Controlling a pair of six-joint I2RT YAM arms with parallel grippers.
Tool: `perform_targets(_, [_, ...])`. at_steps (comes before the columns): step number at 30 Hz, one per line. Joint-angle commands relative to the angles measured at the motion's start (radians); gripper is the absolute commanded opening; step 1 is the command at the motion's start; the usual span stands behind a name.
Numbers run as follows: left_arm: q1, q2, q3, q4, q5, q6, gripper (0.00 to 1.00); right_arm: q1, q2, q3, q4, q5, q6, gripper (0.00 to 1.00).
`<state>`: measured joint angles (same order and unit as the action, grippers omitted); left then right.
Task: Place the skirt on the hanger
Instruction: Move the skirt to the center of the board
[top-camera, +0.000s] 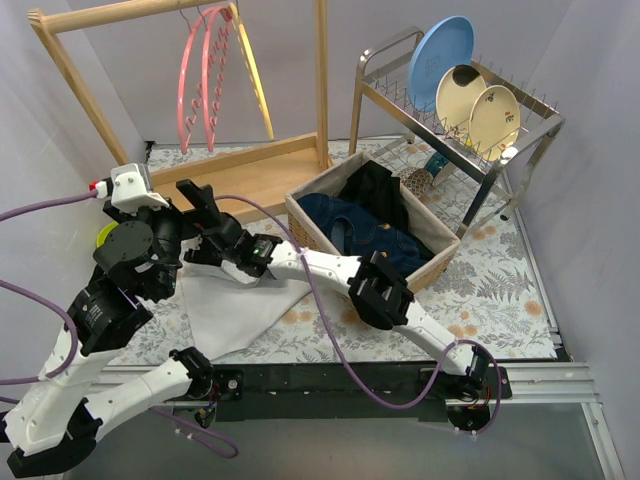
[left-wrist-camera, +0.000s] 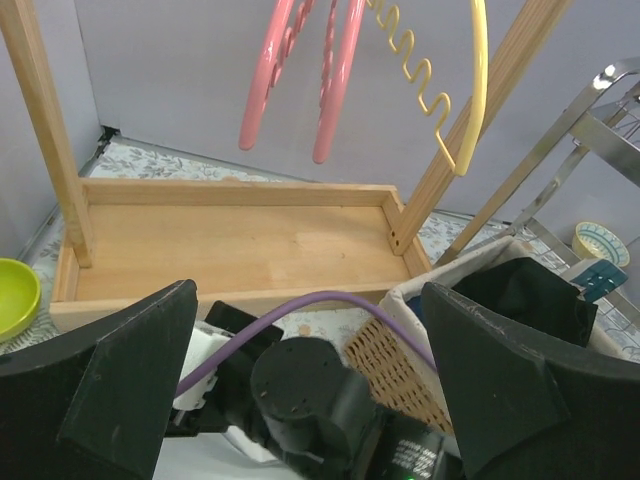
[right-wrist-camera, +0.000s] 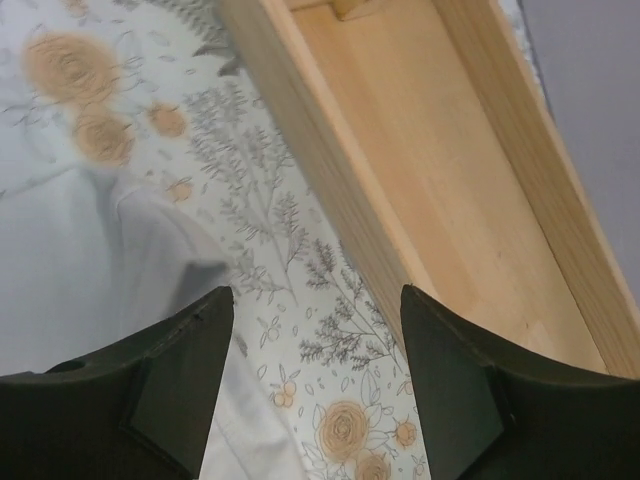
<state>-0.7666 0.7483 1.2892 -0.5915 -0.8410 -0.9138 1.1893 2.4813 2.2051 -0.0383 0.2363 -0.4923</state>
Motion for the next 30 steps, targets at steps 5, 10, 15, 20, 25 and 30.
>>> perform_targets(5, [0.007,-0.056,-0.039,-0.059,0.062,-0.062,0.95,-0.051,-0.428,-0.286,-0.474,-0.636,-0.339,0.74])
perform_targets(10, [0.007,-0.082,-0.056,-0.079,0.108,-0.091,0.95,-0.066,-0.509,-0.498,-0.591,-0.629,-0.448,0.74])
perform_targets(15, [0.007,-0.096,-0.08,-0.102,0.126,-0.123,0.95,-0.085,-0.51,-0.594,-0.583,-0.523,-0.44,0.71])
perform_targets(20, [0.007,-0.118,-0.099,-0.119,0.129,-0.143,0.95,-0.134,-0.443,-0.559,-0.583,-0.454,-0.39,0.61])
perform_targets(25, [0.006,-0.119,-0.129,-0.111,0.14,-0.146,0.95,-0.161,-0.441,-0.578,-0.549,-0.417,-0.362,0.53])
perform_targets(30, [0.007,-0.058,-0.14,-0.074,0.163,-0.126,0.95,-0.181,-0.466,-0.581,-0.632,-0.509,-0.377,0.5])
